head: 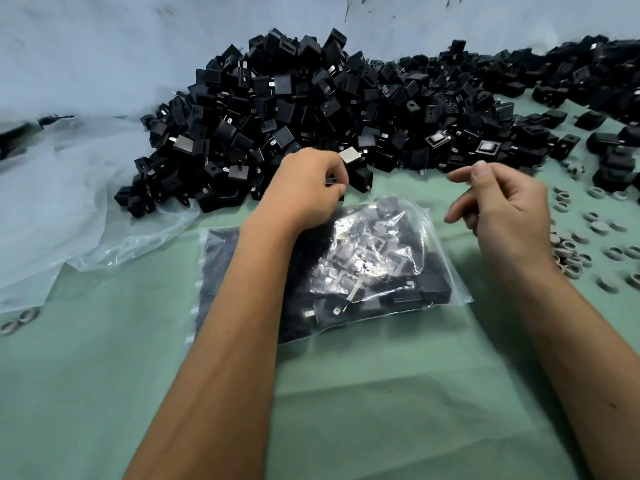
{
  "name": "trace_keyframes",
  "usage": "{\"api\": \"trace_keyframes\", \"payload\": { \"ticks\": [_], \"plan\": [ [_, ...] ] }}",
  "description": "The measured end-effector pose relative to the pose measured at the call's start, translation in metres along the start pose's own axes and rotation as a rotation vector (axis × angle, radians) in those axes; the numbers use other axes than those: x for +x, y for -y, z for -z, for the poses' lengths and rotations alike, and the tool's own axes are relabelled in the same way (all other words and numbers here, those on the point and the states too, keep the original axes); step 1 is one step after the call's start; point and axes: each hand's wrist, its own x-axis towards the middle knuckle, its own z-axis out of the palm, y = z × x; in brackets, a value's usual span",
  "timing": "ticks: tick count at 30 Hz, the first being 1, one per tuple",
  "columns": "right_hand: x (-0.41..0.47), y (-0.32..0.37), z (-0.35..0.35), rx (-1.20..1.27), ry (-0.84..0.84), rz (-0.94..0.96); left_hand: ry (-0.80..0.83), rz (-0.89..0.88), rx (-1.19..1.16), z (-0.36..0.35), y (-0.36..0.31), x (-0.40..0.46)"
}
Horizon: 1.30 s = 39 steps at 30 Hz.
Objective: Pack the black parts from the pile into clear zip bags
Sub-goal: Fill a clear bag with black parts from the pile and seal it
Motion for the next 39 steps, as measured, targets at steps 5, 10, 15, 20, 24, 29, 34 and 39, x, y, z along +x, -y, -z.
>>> {"api": "trace_keyframes", "payload": {
  "ticks": [5,10,15,20,24,29,34,39],
  "plan": [
    [0.018,0.016,-0.021,-0.222,0.033,0.166,0.15,0.169,0.047,0.003,0.018,-0.001],
    [0.058,0.035,-0.071,-0.557,0.399,0.239,0.196,0.236,0.027,0.0,0.018,-0.001],
    [0.079,0.033,-0.118,-0.812,0.681,0.316,0.13,0.243,0.006,0.004,0.016,-0.002],
    [0.085,0.027,-0.13,-0.929,0.71,0.317,0.081,0.217,-0.012,0.003,0.015,0.0],
    [0.083,0.023,-0.125,-1.01,0.717,0.348,0.088,0.2,-0.021,0.002,0.011,-0.001],
    [0.081,0.028,-0.112,-0.978,0.729,0.327,0.083,0.194,-0.009,0.003,0.008,-0.002],
    [0.067,0.02,-0.069,-0.517,0.315,0.222,0.035,0.108,0.01,-0.001,-0.004,-0.001],
    [0.032,-0.002,-0.009,-0.189,0.103,0.054,0.139,-0.147,-0.046,-0.019,-0.039,0.001]
  ]
}}
